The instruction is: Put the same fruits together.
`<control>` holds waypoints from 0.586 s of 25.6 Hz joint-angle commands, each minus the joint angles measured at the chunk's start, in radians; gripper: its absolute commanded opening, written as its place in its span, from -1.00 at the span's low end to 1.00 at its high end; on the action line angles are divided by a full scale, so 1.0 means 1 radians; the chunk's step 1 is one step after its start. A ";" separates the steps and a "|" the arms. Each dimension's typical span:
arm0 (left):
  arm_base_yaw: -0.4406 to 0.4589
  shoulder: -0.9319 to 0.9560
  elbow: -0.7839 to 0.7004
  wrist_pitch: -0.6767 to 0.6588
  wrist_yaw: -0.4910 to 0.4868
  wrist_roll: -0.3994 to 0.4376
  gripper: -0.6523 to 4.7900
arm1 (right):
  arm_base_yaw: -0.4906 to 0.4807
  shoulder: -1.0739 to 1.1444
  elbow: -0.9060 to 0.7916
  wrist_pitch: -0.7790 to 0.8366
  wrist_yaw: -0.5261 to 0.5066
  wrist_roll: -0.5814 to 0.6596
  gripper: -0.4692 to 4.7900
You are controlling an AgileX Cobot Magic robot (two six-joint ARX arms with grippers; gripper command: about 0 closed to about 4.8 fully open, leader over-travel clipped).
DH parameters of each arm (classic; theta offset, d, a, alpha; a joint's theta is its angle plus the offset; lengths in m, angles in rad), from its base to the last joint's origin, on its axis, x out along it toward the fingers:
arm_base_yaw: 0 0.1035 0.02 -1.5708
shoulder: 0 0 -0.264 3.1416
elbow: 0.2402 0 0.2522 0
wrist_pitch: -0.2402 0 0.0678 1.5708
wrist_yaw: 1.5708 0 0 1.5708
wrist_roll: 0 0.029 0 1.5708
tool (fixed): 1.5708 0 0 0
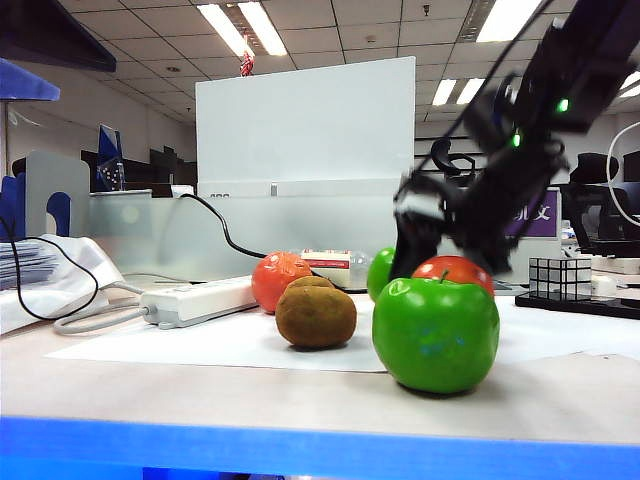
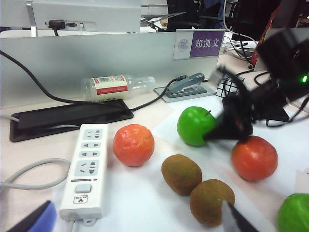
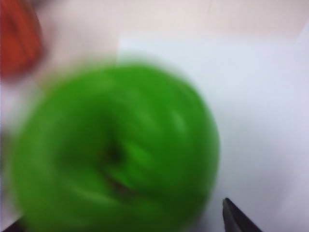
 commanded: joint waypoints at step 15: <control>0.001 -0.001 0.006 0.005 -0.001 0.001 0.99 | 0.033 0.003 0.007 0.093 -0.042 0.034 1.00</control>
